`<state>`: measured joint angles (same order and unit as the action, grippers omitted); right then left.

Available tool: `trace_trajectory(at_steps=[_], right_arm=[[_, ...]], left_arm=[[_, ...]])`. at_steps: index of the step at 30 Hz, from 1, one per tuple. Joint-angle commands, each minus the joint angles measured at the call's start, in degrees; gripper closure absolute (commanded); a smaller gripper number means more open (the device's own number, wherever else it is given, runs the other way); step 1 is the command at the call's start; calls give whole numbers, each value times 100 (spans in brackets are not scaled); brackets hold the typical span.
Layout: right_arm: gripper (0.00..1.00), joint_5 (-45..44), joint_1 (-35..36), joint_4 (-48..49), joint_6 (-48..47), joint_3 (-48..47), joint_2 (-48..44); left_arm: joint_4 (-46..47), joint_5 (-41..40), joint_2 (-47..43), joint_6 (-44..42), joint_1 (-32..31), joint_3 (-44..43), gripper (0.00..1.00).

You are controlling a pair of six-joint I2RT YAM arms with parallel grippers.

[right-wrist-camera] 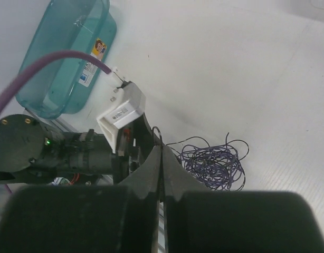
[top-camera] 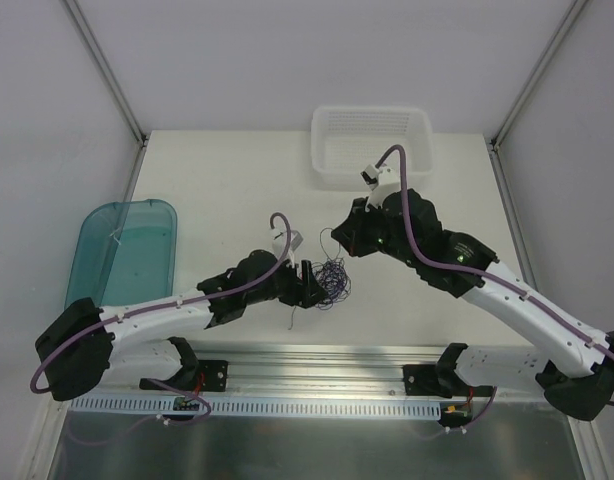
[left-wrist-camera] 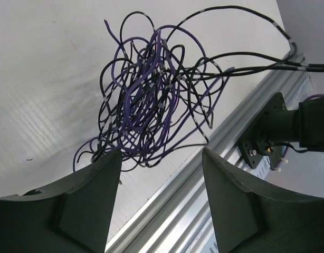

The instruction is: Untangle the cables

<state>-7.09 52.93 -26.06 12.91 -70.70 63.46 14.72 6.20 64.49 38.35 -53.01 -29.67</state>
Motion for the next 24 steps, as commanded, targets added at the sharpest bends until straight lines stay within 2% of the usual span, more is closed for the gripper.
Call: trace_trajectory(at_steps=[1,4,7,9,11,12,13,14,17,18,19,21,24], right_arm=[[99,-108,60,382,273,12,-246],[99,-196,69,470,370,126,-360],[99,-240,77,558,511,249,-448],[99,-231,69,611,573,319,-484],[99,-354,86,498,564,329,-580],[99,-441,78,419,512,311,-624],[99,-538,77,218,468,276,-677],[99,-765,77,103,354,197,-799],[99,-1327,69,-381,125,-39,-1019],[99,-1469,77,-634,-32,-102,-1185],[99,-1810,69,-759,-103,-241,-1257],[99,-2119,69,-1118,-227,-348,-1467],[99,-2726,42,-1540,-455,-515,-1757]], left_arm=[[846,-758,292,-12,-322,31,38],[1294,-1208,564,102,-525,110,39],[1664,-1506,872,348,-666,163,45],[1709,-1656,1048,463,-701,155,55],[1701,-1937,1092,559,-702,172,71],[1683,-2042,1075,595,-702,198,89],[1631,-2130,1040,604,-702,242,97],[1413,-2366,909,630,-702,260,100],[675,-3094,602,770,-675,190,100],[11,-3237,539,832,-553,103,100],[-222,-3308,373,910,-456,93,100],[-530,-3283,170,955,-202,233,100],[-917,-3065,-243,1306,509,391,100]])
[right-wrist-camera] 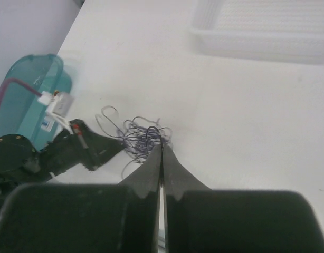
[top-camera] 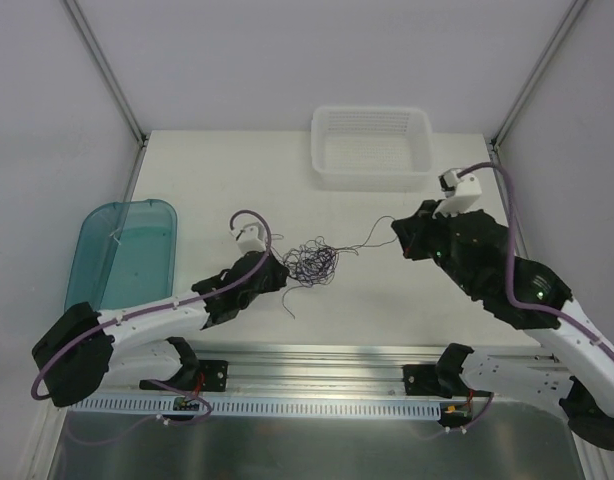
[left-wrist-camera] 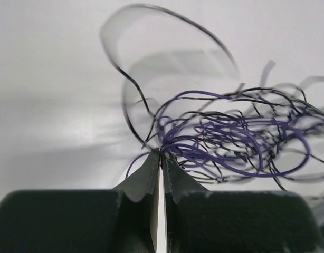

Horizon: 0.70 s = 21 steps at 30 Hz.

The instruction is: Untangle the cables

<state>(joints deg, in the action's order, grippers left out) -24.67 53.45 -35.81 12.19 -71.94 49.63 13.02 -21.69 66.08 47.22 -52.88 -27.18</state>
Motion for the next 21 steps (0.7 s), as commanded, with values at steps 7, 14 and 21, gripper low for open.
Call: trace_trajectory(at_steps=[7,14,21], right_arm=[[99,-2515,-89,-1340,-638,-443,-980],[99,-3176,-98,-1586,-726,-505,-1508],[99,-2904,-98,-1718,-613,-189,-1386]], left_arm=[[-2098,-414,-1001,244,1648,-24,100],[-2690,41,-633,226,2739,-349,100],[-2708,236,-281,-11,2775,-596,100]])
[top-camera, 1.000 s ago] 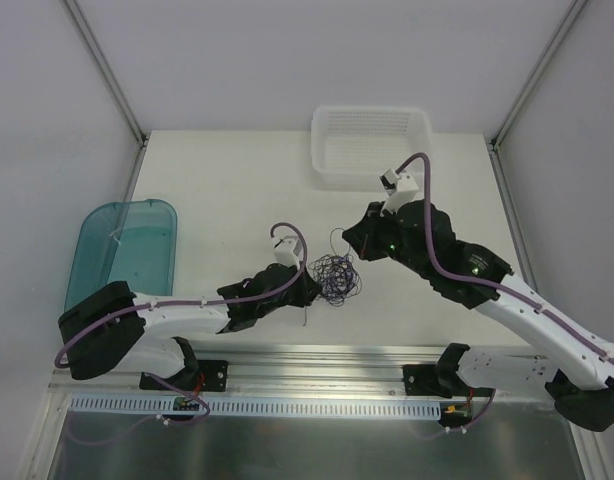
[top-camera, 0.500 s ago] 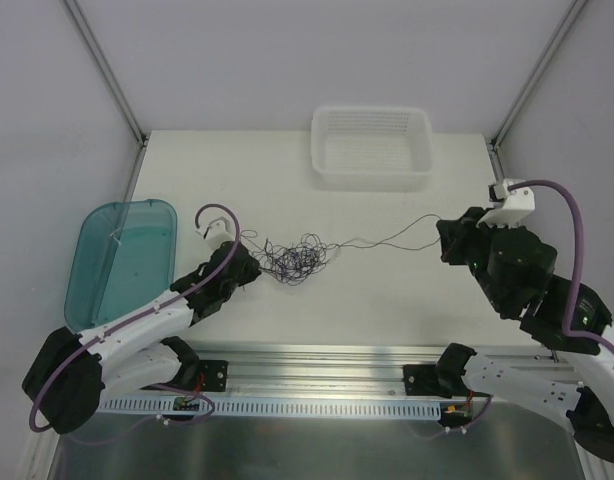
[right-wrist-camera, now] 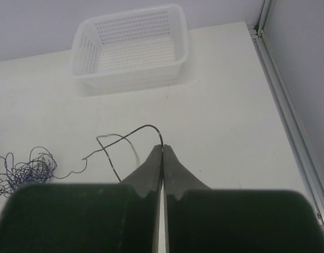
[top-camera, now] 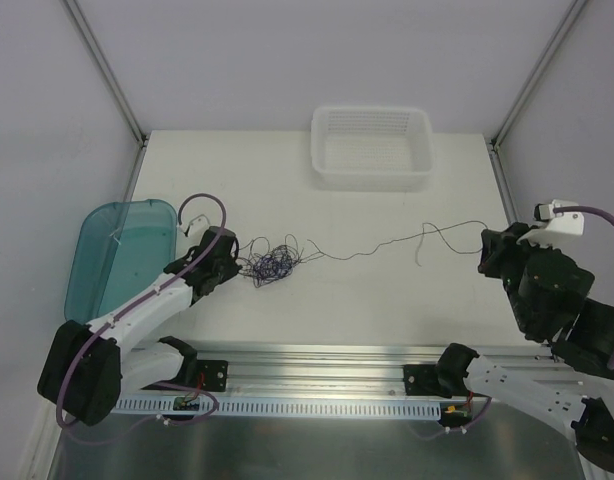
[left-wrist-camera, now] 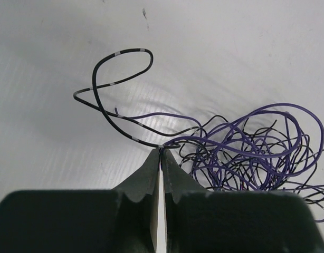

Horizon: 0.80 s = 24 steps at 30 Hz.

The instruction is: Untangle the cables

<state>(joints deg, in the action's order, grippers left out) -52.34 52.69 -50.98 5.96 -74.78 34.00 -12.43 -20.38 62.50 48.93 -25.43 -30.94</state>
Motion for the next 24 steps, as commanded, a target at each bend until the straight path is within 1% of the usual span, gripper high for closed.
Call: trace_trajectory(at_steps=[1,5,6,8,9,10,11,12,13,14,15,16,17,18,24], right_arm=[[99,-76,-22,-219,115,183,238],[99,74,-135,-263,546,972,581],[99,153,-345,-307,651,1322,686],[99,652,-749,-264,889,1737,941],[99,898,-1317,-89,916,1930,1003],[99,1466,-1679,0,951,2324,1117],[99,1768,-2039,96,960,2476,1144],[99,2032,-2765,236,934,2617,1170],[99,2452,-3112,316,890,2783,1153],[99,2622,-3420,378,811,2820,1135],[99,2780,-4067,439,671,2811,1109],[99,3121,-4395,440,548,2672,1092],[99,3272,-4712,396,460,2558,1083],[99,3369,-5246,344,337,2417,1083],[99,3651,-5786,124,573,1090,1074]], left_arm=[[-181,105,52,-182,29,-220,100],[-225,201,-150,-296,21,-202,100],[-251,236,-220,-400,29,-202,100],[-409,184,-510,-489,29,-211,100],[-471,36,-624,-550,29,-211,100],[-654,-61,-843,-568,29,-211,100],[-725,-167,-940,-595,47,-211,100],[-796,-237,-1037,-647,82,-237,100],[-857,-282,-1169,-682,134,-272,100],[-980,-291,-1205,-709,187,-298,100],[-1016,-291,-1222,-753,301,-368,100],[-1051,-308,-1214,-779,345,-404,100],[-1130,-317,-1179,-788,389,-474,100],[-1157,-309,-1126,-797,468,-501,100],[-1166,-177,-591,-753,530,-580,100]])
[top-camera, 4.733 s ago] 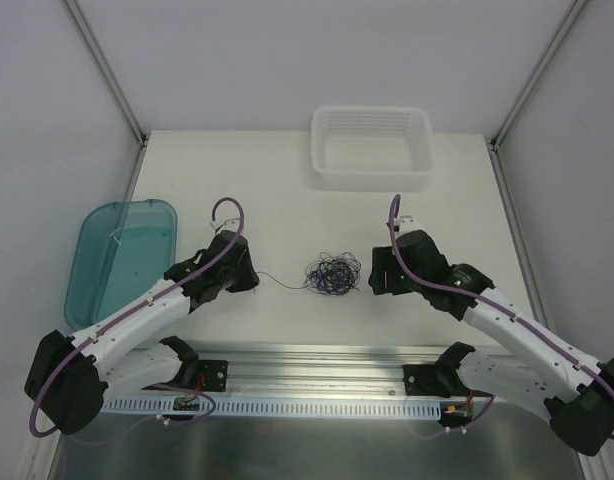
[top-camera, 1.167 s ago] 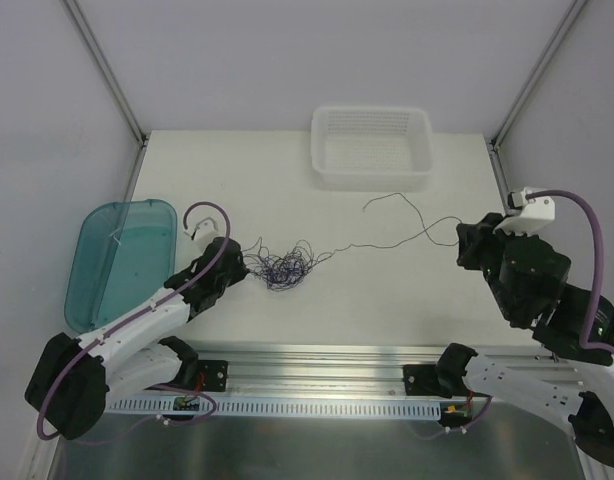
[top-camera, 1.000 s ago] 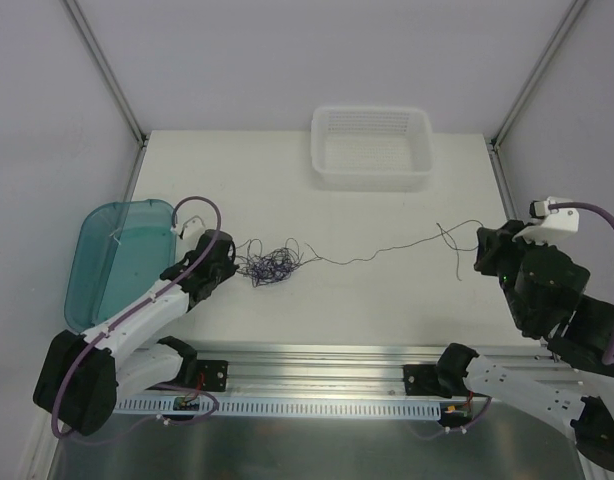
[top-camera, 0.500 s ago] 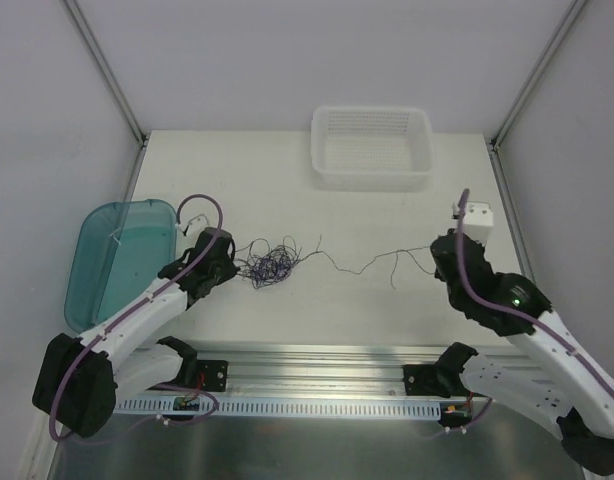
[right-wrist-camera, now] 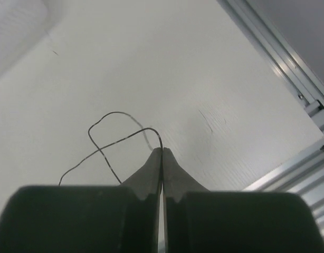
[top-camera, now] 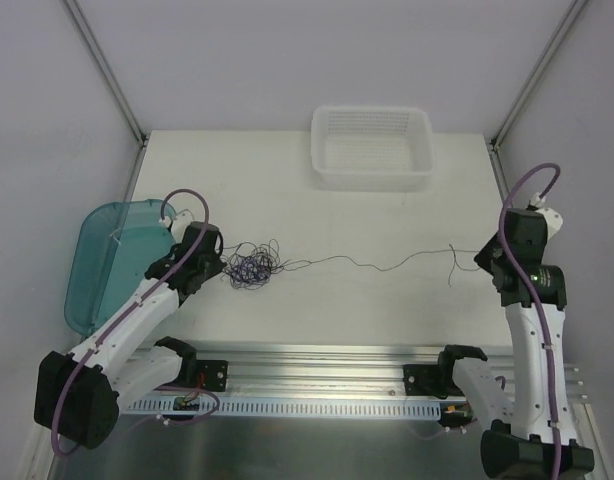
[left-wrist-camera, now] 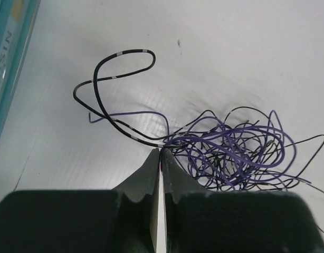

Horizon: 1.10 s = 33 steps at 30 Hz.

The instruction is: Untangle the cables

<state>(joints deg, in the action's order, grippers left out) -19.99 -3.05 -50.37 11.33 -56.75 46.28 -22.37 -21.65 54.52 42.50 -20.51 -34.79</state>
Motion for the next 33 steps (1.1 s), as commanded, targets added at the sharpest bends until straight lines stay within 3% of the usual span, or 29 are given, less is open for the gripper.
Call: trace_trajectory(at_steps=[1,3,6,8,12,16,20,25,29,33], right_arm=[[99,486,-240,80,27,-871,-155],[99,810,-258,220,1,-1257,-120],[99,2291,-240,379,-61,-1583,126],[99,2648,-214,440,-174,-1637,293],[99,1643,-213,291,-412,-1848,75],[99,1392,-266,151,-606,-2628,-58],[99,2145,-266,210,-510,-3770,65],[99,3158,-266,625,-229,-4370,135],[99,3580,-266,852,-44,-4108,100],[99,4273,-266,1125,132,-2829,-31]], left_arm=[[-171,-24,304,-128,39,-195,100],[-171,142,383,-163,39,-213,100],[-119,563,480,-347,39,-327,100],[-57,775,489,-461,21,-432,100],[-74,382,533,-576,30,-319,100],[-66,328,813,-234,30,-125,100],[13,529,1376,-172,30,-204,100],[145,565,1895,-172,30,-257,100],[286,890,1834,-268,-58,-257,100],[374,1171,1510,-356,-417,-362,100]])
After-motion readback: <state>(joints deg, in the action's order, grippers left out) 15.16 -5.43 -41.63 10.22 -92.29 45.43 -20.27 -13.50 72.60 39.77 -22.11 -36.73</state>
